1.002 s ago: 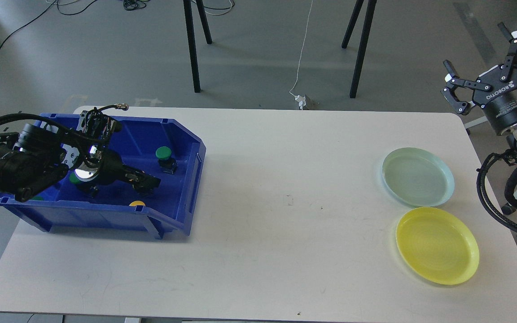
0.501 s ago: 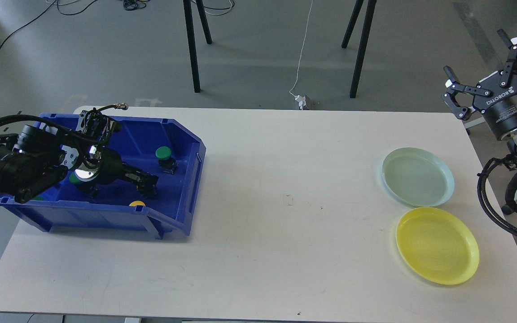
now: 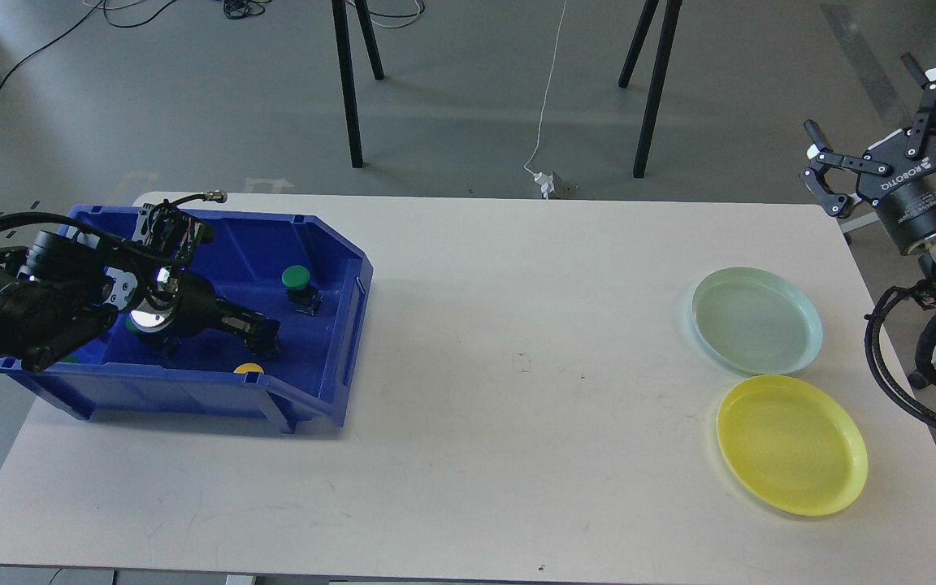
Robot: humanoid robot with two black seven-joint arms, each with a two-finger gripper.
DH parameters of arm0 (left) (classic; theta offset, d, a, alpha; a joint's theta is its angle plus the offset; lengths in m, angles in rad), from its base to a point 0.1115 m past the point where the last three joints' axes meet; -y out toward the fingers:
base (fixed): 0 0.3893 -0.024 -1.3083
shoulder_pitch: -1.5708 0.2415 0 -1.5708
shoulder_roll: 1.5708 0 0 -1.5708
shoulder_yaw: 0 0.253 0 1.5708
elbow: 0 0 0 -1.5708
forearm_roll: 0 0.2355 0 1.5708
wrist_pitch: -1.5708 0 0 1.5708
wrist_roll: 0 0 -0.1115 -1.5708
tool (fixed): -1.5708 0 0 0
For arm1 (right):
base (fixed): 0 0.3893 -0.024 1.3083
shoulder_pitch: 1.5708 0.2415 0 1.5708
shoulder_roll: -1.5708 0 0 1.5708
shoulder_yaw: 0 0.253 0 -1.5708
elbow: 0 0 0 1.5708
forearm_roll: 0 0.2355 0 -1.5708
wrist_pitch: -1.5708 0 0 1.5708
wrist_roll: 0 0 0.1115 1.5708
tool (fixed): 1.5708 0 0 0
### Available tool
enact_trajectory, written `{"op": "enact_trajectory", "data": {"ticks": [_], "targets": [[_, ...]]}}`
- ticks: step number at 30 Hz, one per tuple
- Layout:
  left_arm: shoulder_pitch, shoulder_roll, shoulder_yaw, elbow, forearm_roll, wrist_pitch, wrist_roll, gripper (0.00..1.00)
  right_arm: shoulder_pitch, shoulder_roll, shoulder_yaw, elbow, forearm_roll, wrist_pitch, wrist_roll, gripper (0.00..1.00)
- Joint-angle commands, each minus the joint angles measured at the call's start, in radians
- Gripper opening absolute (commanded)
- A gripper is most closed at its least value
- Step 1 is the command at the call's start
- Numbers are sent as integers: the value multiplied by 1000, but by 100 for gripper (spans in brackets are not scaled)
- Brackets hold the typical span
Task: Pass button and place on color plate
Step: 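Close the left gripper on the yellow-capped button, then lift the yellow-capped button out of the bin with the left gripper, then hold the button up while moving the right gripper toward it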
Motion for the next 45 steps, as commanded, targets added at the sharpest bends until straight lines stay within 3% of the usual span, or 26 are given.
{"op": "enact_trajectory", "data": {"ticks": [1, 6, 13, 18, 23, 26, 31, 33, 38, 45], "targets": [[-8, 8, -7, -9, -7, 5, 0, 8, -3, 0, 0, -1, 0, 0, 0, 99], [-30, 125, -52, -64, -10, 5, 0, 8, -6, -2, 2, -1, 0, 0, 0, 99], [-76, 430, -247, -429, -8, -13, 0, 8, -8, 0, 0, -10, 0, 0, 0, 99], [-74, 609, -422, -634, -15, -79, 0, 8, -13, -2, 0, -7, 0, 0, 0, 99], [-68, 697, -551, -835, -308, -106, 0, 8, -23, -22, -8, -1, -11, 0, -2, 99], [-70, 656, -574, -863, -516, -106, 0, 9, -26, -28, -9, 22, -87, 0, -2, 99], [-68, 422, -619, -834, -718, -106, 0, 9, -74, -110, -15, 204, -273, -10, -5, 99], [-70, 323, -619, -804, -766, -70, 0, 9, -114, -127, -17, 290, -311, -54, -8, 99], [-62, 107, -617, -718, -780, -1, 0, 9, -221, -146, 5, 461, -319, -67, -8, 99], [36, -39, -602, -567, -765, 20, 0, 9, -253, -140, 12, 542, -316, -73, -25, 99]]}}
